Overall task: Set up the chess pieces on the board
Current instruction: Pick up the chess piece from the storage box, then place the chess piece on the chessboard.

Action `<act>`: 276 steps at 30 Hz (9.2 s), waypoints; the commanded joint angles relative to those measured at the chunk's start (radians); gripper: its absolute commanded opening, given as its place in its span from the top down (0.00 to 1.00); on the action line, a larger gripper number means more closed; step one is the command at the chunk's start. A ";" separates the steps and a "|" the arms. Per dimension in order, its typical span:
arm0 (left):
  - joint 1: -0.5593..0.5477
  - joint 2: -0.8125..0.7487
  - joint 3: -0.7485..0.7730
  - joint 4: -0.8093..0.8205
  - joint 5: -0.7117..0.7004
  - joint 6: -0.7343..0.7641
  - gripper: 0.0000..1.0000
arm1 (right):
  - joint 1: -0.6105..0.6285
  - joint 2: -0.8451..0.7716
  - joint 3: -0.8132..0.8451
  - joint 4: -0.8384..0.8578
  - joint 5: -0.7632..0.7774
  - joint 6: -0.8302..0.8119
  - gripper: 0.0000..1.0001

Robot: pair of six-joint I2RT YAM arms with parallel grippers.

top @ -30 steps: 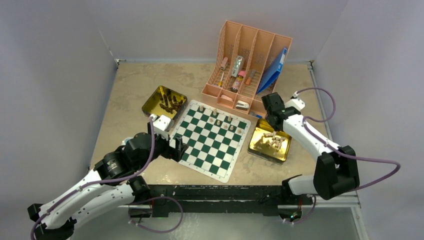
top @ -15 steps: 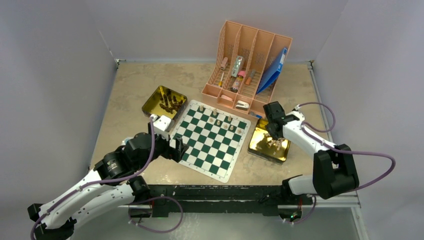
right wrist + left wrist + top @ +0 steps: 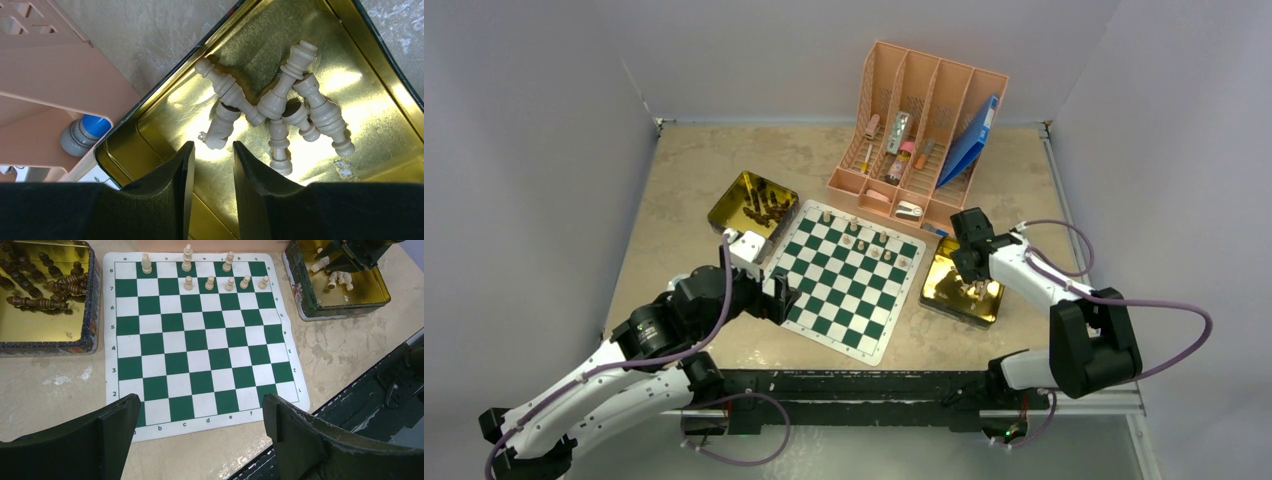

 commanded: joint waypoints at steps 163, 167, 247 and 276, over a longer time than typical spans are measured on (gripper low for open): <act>-0.003 0.359 -0.029 0.799 0.814 -0.004 1.00 | 0.342 -0.673 -0.205 0.962 -1.210 -0.964 0.57; -0.003 0.369 0.003 0.768 0.800 -0.062 1.00 | 0.341 -0.640 -0.205 0.989 -1.273 -0.922 0.57; -0.003 0.010 0.108 0.088 0.168 0.120 0.00 | 0.338 0.275 0.236 0.499 -0.022 -0.936 1.00; -0.003 -0.009 0.096 0.084 0.182 0.133 0.02 | 0.333 0.290 0.260 0.451 -0.045 -0.907 0.76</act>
